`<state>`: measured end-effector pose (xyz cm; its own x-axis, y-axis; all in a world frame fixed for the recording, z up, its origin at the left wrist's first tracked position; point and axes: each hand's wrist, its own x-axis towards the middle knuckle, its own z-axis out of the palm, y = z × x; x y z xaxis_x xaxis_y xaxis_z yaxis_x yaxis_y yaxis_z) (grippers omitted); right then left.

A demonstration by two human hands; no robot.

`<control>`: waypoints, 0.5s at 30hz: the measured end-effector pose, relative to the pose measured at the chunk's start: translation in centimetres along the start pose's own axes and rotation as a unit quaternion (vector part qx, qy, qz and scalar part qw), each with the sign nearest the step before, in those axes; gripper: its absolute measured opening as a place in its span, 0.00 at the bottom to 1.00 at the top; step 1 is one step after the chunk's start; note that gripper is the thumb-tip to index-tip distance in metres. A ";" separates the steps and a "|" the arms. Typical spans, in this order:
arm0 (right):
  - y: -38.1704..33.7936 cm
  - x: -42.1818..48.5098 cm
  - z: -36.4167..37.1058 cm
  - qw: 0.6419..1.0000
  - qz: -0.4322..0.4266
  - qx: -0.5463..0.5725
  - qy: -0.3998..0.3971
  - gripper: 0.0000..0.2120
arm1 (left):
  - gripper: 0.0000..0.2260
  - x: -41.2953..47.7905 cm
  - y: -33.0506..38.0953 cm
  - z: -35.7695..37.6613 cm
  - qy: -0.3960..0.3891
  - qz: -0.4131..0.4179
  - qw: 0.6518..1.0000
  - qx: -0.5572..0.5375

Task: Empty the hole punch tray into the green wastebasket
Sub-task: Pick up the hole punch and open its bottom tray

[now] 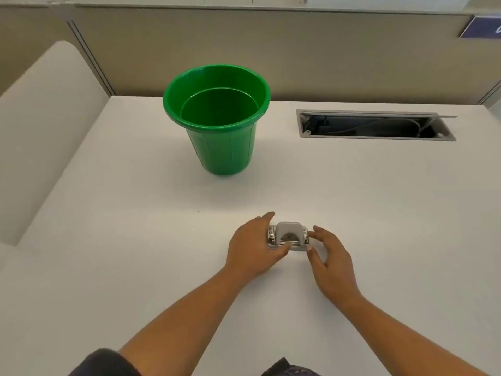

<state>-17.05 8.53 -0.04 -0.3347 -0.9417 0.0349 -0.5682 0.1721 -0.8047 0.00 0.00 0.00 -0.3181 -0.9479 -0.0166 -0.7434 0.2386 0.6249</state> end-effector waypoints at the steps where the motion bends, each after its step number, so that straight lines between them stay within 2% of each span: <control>1: -0.3 -0.3 0.2 1.000 -0.003 0.027 0.008 0.16 | 0.33 0.3 0.4 -0.1 -0.014 0.013 1.000 0.003; 4: -1.6 -1.3 0.1 0.998 0.008 0.066 -0.009 0.18 | 0.20 1.0 1.8 -0.2 -0.058 -0.001 0.998 0.014; 6: -1.9 -1.6 -0.2 0.997 0.018 0.069 -0.007 0.18 | 0.16 1.4 2.0 -0.2 -0.070 -0.012 0.997 0.017; 12: -1.7 -1.8 -1.7 0.989 0.125 0.082 -0.006 0.11 | 0.14 1.3 2.6 -0.5 -0.103 -0.088 0.990 0.039; 15: -2.0 -2.0 -2.1 0.976 0.181 0.118 0.011 0.09 | 0.14 -0.2 2.5 -1.0 -0.084 -0.127 0.988 -0.010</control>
<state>-16.79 10.62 2.74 -0.4983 -0.8250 -0.2666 -0.2215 0.4184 -0.8808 -1.23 0.59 2.37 -0.2176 -0.9279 -0.3028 -0.8005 -0.0078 0.5993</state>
